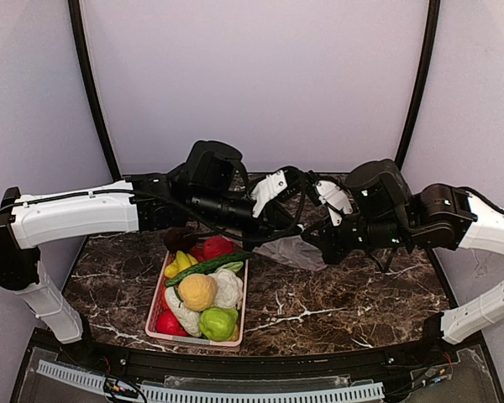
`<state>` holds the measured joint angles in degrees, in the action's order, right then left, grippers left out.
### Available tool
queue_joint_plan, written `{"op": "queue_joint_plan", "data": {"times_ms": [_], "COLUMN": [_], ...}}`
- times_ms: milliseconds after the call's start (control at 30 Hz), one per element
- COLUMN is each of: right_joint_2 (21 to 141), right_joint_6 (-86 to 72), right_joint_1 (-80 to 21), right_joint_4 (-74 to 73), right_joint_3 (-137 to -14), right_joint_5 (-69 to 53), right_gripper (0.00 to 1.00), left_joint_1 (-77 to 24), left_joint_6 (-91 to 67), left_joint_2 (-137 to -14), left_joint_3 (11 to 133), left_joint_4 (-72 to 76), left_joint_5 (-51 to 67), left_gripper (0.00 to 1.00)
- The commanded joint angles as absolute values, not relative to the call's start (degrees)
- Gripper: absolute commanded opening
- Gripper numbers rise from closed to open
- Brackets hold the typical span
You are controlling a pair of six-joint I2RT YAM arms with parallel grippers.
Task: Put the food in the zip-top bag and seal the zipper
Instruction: Pass from the right arm to the left
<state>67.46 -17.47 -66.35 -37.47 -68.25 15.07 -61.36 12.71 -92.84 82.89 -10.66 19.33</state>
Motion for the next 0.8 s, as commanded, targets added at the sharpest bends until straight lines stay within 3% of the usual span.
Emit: {"op": "queue_joint_plan", "data": {"times_ms": [0, 433, 567, 600, 667, 767], "right_joint_2": [66.39, 64.23, 62.71, 61.91, 60.10, 56.55], "right_joint_6": [-16.29, -12.55, -11.12, -10.73, -10.63, -12.11], "right_joint_1": [-63.78, -63.81, -63.81, -63.74, -63.81, -63.78], "right_joint_4": [-43.77, -44.05, -40.93, -40.01, -38.37, -37.36], "right_joint_3": [-69.29, -68.05, -67.46, -66.98, -65.64, -62.87], "right_joint_5": [24.59, 18.00, 10.00, 6.97, 1.18, 1.13], "right_gripper": [0.00, 0.00, 0.00, 0.05, 0.28, 0.51], "left_joint_1": [-61.50, -59.52, -59.50, -59.50, -59.52, -59.44], "left_joint_6": [14.88, 15.33, 13.32, 12.77, 11.35, 10.57], "left_joint_2": [-90.14, -88.00, -88.29, -88.39, -88.29, -87.93], "left_joint_3": [82.54, 82.53, 82.53, 82.49, 82.07, 81.78], "left_joint_4": [-22.62, -25.10, -23.61, -22.84, -21.40, -20.64], "left_joint_5": [18.29, 18.67, 21.51, 21.96, 22.85, 23.72], "left_gripper": [0.01, 0.01, 0.01, 0.01, 0.01, 0.01]}}
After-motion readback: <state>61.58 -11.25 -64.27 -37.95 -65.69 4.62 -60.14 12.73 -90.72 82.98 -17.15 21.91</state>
